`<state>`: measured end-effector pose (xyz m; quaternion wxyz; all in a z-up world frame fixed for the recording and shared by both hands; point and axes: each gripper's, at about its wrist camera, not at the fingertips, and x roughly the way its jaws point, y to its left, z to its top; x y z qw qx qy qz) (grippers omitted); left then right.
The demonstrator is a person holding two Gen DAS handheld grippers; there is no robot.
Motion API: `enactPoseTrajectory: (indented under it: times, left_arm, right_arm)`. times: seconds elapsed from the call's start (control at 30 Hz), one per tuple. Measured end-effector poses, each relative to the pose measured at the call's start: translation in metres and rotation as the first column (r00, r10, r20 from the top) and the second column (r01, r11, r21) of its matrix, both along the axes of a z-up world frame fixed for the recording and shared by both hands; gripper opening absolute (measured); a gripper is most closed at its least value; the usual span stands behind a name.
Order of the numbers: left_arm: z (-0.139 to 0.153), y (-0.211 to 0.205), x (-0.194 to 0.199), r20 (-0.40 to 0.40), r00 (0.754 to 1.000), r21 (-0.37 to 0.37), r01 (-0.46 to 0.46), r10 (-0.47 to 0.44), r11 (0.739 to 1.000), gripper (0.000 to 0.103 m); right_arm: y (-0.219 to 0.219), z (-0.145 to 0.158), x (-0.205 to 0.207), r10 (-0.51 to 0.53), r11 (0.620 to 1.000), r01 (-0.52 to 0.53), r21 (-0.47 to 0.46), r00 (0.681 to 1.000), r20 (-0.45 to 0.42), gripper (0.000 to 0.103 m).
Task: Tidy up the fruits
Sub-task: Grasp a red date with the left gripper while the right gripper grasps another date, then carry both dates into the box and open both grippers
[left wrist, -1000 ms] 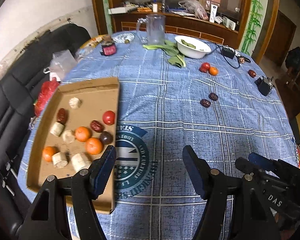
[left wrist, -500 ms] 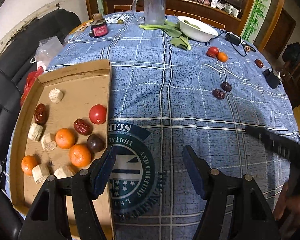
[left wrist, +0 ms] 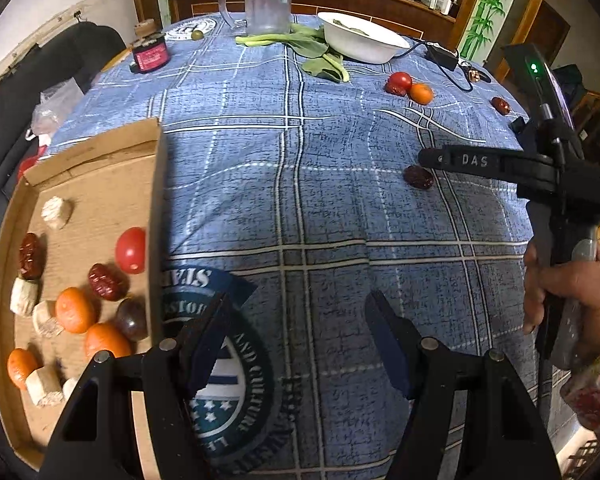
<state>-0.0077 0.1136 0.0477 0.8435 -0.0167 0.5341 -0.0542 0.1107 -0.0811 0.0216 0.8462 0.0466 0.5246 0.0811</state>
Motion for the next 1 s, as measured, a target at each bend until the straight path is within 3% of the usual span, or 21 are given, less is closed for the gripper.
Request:
enactPoseTrajectory:
  times: [0.03,0.07,0.1,0.33,0.63,0.73,0.8,1.0]
  left_arm:
    - [-0.001,0.0,0.003,-0.006,1.0,-0.014,-0.003,0.003,1.0,0.068]
    - [-0.003,0.0,0.007,-0.013,1.0,-0.029,-0.007,0.007,1.0,0.068]
    - [-0.004,-0.001,0.011,-0.019,1.0,-0.041,-0.011,0.011,0.999,0.068]
    - [-0.009,-0.032,0.041,-0.024,0.999,-0.09,0.041,-0.043,0.995,0.068]
    - [-0.025,-0.099,0.089,0.043,0.98,-0.016,0.194,-0.194,0.981,0.067]
    - [-0.03,-0.108,0.095,0.057,0.977,0.002,0.208,-0.208,0.978,0.05]
    - [-0.031,-0.112,0.095,0.068,0.972,0.028,0.222,-0.224,0.975,0.026]
    - [-0.022,-0.093,0.083,0.073,0.982,-0.047,0.177,-0.173,0.983,0.026]
  right_arm:
    - [0.001,0.001,0.0,0.007,1.0,-0.007,-0.008,1.0,0.004,0.041]
    - [0.001,0.001,0.0,0.016,1.0,-0.016,-0.004,1.0,0.0,0.028]
    - [-0.001,0.002,-0.001,0.016,1.0,-0.016,0.0,1.0,-0.001,0.027]
    - [-0.029,0.007,-0.029,-0.02,0.999,0.021,0.039,1.0,-0.002,0.027]
    - [-0.069,0.01,-0.076,-0.081,0.994,0.083,0.074,0.996,-0.026,0.027]
    - [-0.071,0.012,-0.086,-0.079,0.995,0.08,0.065,0.997,-0.022,0.027]
    - [-0.071,0.014,-0.091,-0.073,0.995,0.074,0.061,0.997,-0.019,0.027]
    - [-0.062,0.022,-0.105,-0.038,0.997,0.038,0.067,0.999,-0.007,0.027]
